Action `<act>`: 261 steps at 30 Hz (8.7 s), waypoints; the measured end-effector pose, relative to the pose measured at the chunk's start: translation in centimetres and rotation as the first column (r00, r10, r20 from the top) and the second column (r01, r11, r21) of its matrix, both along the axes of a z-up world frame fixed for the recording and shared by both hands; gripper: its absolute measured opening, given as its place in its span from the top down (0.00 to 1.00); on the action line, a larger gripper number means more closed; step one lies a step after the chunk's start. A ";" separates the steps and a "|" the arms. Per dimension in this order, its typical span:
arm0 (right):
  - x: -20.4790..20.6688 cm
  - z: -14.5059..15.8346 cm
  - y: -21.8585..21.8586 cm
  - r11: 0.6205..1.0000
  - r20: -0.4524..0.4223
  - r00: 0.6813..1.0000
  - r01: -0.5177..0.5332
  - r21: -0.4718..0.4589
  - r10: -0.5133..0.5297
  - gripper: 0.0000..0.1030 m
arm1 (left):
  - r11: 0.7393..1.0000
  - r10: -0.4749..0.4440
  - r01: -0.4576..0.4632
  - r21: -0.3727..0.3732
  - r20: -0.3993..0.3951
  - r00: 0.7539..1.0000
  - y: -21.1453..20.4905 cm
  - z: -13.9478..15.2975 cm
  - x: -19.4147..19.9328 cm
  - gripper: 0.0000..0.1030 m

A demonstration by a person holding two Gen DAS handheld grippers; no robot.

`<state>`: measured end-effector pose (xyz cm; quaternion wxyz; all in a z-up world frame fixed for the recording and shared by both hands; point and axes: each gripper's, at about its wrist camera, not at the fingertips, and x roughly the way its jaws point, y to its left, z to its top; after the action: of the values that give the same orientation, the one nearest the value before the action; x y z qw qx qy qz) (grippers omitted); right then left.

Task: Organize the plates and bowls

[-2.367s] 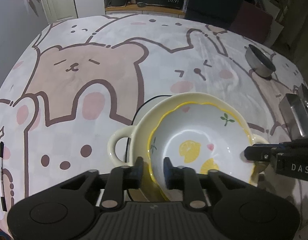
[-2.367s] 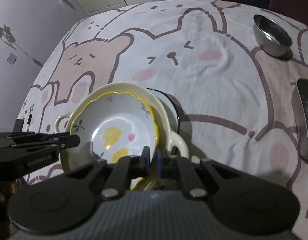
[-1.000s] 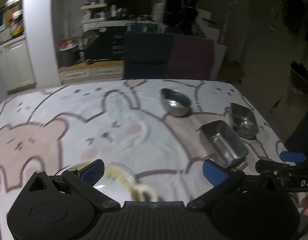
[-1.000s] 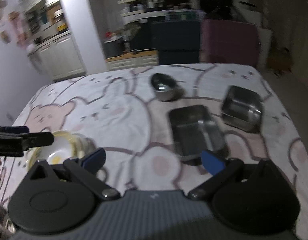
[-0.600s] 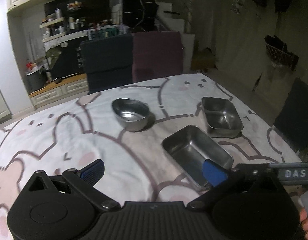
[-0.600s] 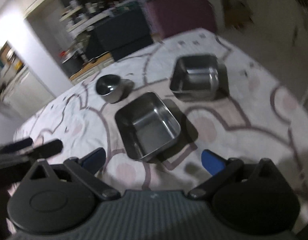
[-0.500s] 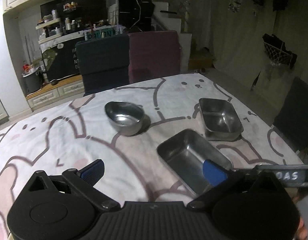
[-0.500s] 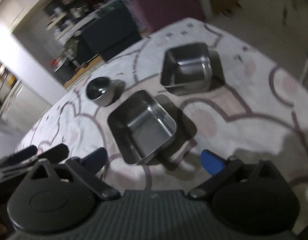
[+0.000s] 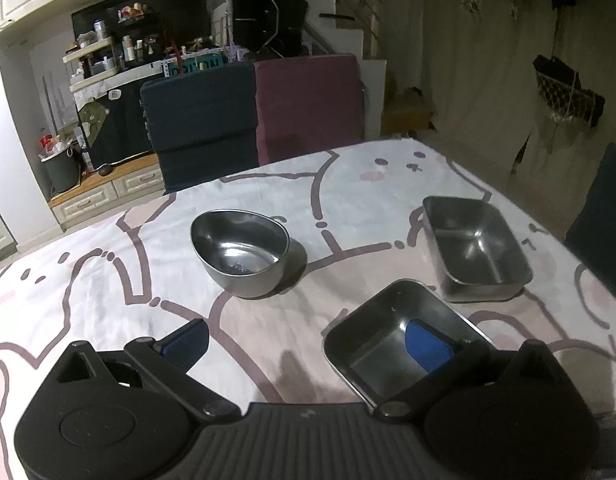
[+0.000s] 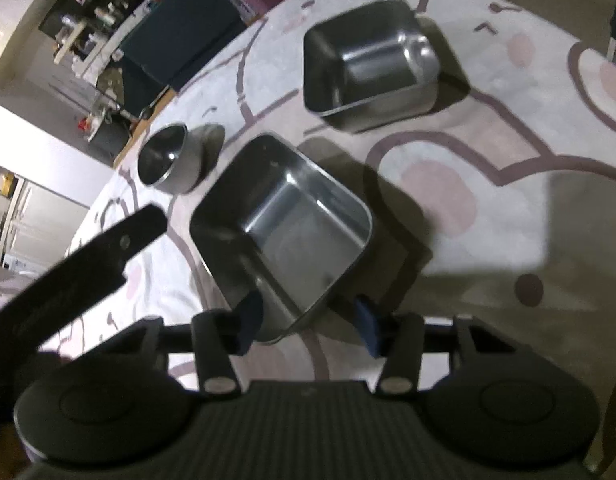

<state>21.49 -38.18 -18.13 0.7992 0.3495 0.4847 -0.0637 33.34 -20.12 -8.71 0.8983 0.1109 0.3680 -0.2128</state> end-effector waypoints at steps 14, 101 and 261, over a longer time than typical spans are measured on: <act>0.4 -0.2 -0.9 0.979 -0.047 0.990 -0.138 -0.150 0.132 0.48 | 0.991 -0.039 0.038 0.127 0.000 0.999 -2.0 -3.3 1.6 0.01; -4.9 2.5 1.5 0.829 -0.063 0.880 -0.465 -0.310 0.470 0.90 | 0.994 0.101 -0.108 0.003 -0.372 0.923 4.9 -3.0 -10.4 0.86; -5.4 15.2 -1.1 0.736 0.231 0.755 -0.442 -0.512 0.614 0.92 | 0.889 0.232 -0.302 -0.344 -0.230 0.945 6.1 8.7 -12.5 0.91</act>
<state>16.08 -39.25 -2.95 0.9180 0.0156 0.3720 0.1363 20.89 -14.06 0.02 0.8859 -0.1343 0.4133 -0.1624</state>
